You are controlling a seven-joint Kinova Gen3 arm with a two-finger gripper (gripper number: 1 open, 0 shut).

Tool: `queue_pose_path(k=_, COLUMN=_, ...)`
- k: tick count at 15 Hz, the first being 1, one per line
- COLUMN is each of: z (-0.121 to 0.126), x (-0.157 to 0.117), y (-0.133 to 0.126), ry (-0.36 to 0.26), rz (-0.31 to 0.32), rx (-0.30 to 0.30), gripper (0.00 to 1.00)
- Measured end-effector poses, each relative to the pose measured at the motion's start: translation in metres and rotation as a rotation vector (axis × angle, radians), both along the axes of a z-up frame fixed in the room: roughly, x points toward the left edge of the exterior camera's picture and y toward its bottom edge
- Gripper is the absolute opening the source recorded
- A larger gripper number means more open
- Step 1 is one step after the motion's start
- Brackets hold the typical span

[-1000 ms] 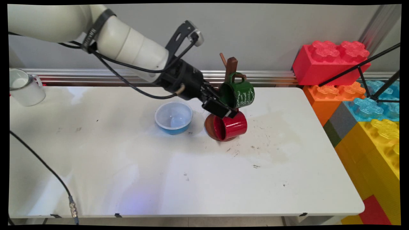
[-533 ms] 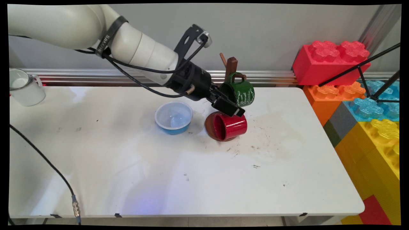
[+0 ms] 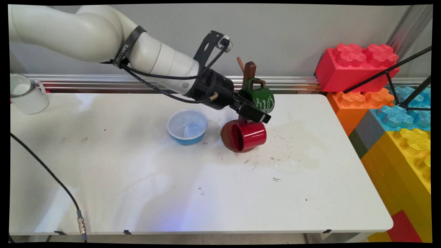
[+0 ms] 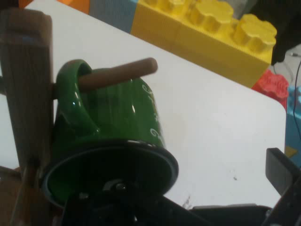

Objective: Pick up the green mug from the rack

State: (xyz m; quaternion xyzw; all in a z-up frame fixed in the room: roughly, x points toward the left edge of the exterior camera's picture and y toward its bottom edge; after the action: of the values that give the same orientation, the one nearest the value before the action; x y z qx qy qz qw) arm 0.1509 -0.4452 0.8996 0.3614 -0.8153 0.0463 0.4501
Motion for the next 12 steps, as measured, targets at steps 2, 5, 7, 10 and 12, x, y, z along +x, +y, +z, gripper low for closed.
queue_pose_path(k=2, z=-0.003, x=-0.001, y=-0.001, ry=0.014, rz=0.013, rx=0.005, gripper=1.00)
queue_pose_path(k=5, z=-0.006, x=-0.003, y=-0.003, ry=0.037, rz=0.033, rx=0.014, gripper=1.00)
queue_pose_path(k=7, z=-0.008, x=-0.005, y=-0.004, ry=0.050, rz=0.043, rx=0.019, gripper=1.00)
queue_pose_path(k=10, z=-0.011, x=-0.007, y=-0.006, ry=0.071, rz=0.062, rx=0.027, gripper=1.00)
queue_pose_path(k=12, z=-0.013, x=-0.008, y=-0.007, ry=0.081, rz=0.074, rx=0.031, gripper=1.00)
